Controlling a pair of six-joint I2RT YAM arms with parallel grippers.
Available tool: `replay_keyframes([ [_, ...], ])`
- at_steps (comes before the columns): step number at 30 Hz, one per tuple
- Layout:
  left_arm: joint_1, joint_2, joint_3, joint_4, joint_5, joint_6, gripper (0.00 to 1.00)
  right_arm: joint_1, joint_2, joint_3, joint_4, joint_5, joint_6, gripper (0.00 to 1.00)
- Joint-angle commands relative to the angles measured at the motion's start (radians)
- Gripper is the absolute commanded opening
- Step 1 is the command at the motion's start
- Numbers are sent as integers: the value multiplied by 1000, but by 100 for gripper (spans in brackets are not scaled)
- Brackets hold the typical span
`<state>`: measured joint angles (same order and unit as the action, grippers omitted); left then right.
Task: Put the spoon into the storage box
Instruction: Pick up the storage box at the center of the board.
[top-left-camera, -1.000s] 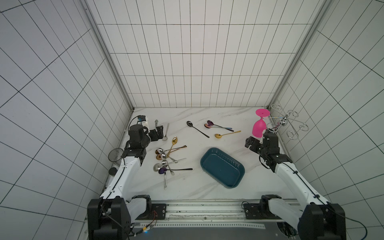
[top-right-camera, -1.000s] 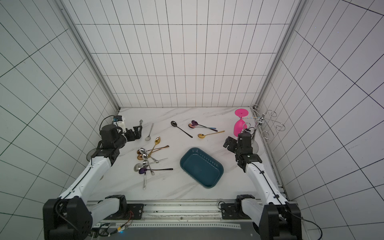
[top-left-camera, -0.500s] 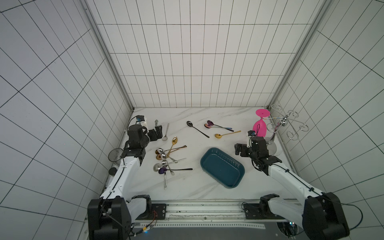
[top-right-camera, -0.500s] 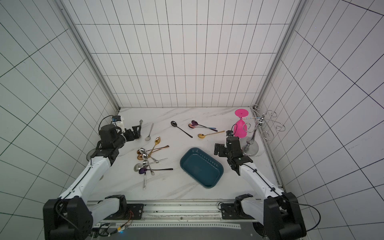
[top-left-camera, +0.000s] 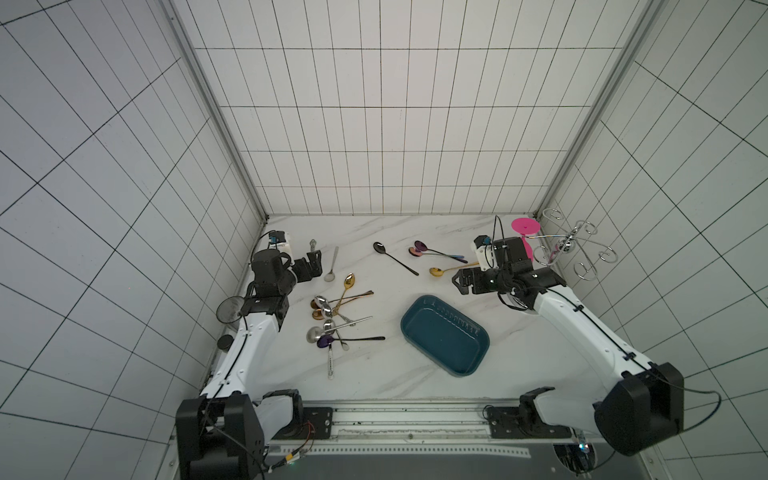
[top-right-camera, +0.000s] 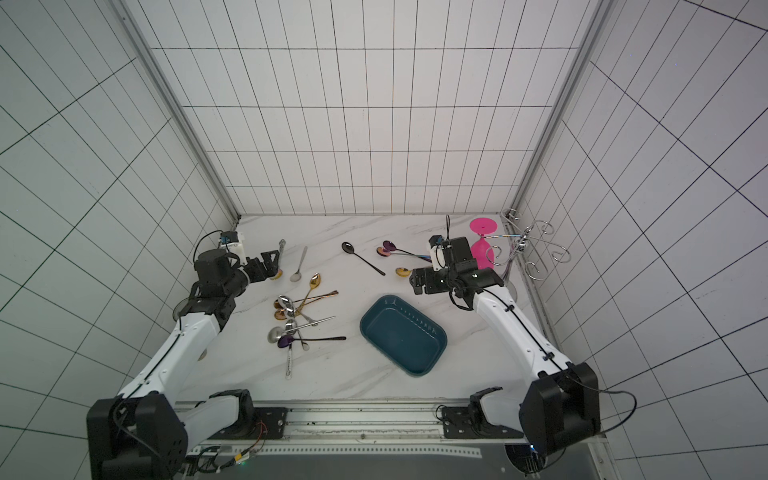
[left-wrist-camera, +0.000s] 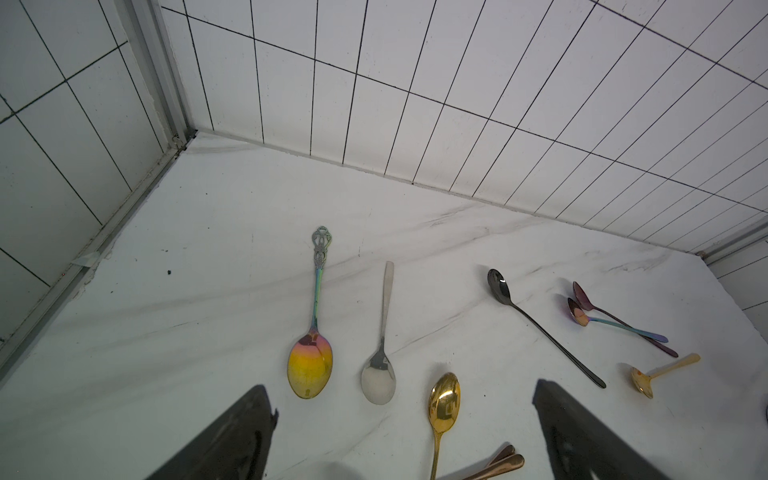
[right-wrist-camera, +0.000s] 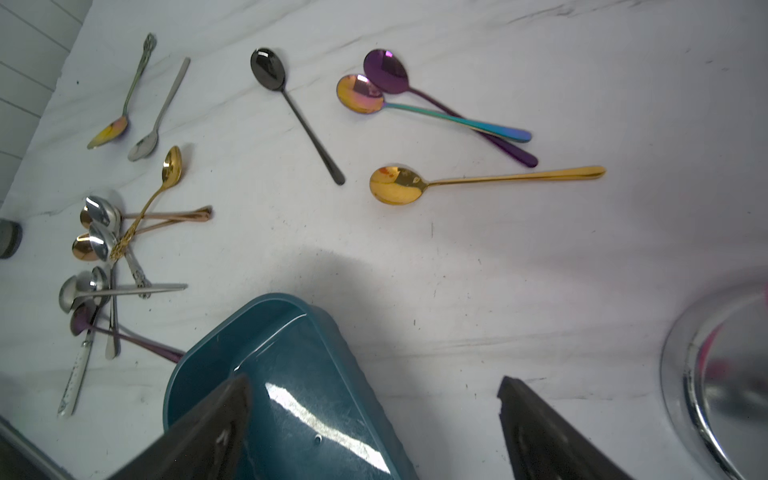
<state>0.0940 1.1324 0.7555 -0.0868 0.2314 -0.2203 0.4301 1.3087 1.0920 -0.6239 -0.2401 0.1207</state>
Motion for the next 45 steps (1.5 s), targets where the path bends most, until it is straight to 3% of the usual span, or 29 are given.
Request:
replay_keyframes([
  [1, 7, -17, 21, 3, 16, 4, 99, 40, 62, 63, -293, -47, -48, 96],
  [8, 29, -25, 18, 5, 19, 2, 99, 114, 125, 38, -339, -29, -35, 95],
  [22, 47, -25, 24, 4, 22, -7, 99, 166, 348, 70, -188, 133, -117, 77],
  [29, 46, -29, 27, 3, 20, -4, 99, 193, 372, 71, -181, 162, -128, 57],
  [39, 46, -39, 15, 17, 16, -2, 99, 223, 329, 36, -218, 197, -176, 6],
  [41, 48, -40, 17, 11, 14, -2, 99, 226, 314, 42, -234, 211, -184, 0],
  [45, 47, -43, 20, 12, 8, 0, 99, 226, 282, 88, -307, 193, -200, 0],
])
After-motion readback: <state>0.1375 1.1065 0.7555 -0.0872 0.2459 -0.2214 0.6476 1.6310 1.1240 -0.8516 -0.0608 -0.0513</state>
